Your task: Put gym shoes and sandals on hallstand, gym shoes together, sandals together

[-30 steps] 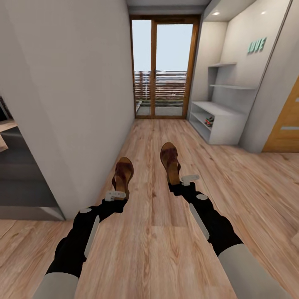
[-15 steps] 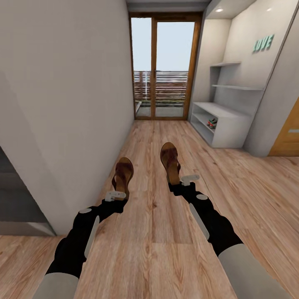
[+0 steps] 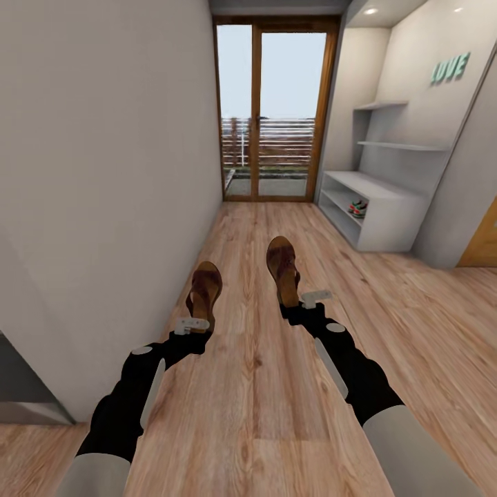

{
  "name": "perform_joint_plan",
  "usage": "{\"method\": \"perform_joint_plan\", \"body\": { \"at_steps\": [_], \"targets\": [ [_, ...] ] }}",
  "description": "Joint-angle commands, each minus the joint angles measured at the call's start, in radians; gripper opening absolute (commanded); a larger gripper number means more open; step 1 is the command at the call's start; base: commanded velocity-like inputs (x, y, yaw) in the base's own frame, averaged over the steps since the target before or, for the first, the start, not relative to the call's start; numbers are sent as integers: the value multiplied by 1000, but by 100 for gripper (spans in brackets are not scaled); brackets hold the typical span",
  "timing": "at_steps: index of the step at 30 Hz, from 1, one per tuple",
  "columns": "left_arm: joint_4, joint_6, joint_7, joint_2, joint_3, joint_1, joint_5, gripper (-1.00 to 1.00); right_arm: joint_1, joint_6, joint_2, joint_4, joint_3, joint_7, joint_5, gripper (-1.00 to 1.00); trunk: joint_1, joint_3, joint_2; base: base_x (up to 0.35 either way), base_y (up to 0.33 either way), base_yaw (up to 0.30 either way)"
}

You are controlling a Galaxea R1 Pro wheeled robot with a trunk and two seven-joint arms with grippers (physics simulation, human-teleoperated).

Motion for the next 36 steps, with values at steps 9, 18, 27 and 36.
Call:
{"method": "perform_joint_plan", "body": {
  "at_steps": [9, 18, 27, 36],
  "targets": [
    [-1, 4, -10, -1, 3, -1, -9, -100, -1, 5, 0, -2, 1, -6, -13, -100, 0, -1, 0, 345, 0, 0],
    [-1, 4, -10, -1, 3, -1, -9, -100, -1, 5, 0, -2, 2, -6, -13, -100, 0, -1, 0, 345, 0, 0],
    [-1, 4, -10, -1, 3, -1, -9, -100, -1, 5, 0, -2, 2, -6, -13, -100, 0, -1, 0, 345, 0, 0],
    [-1, 4, -10, -1, 3, -1, -9, -100, -1, 5, 0, -2, 2, -6, -13, -100, 0, -1, 0, 345, 0, 0]
  ]
}}
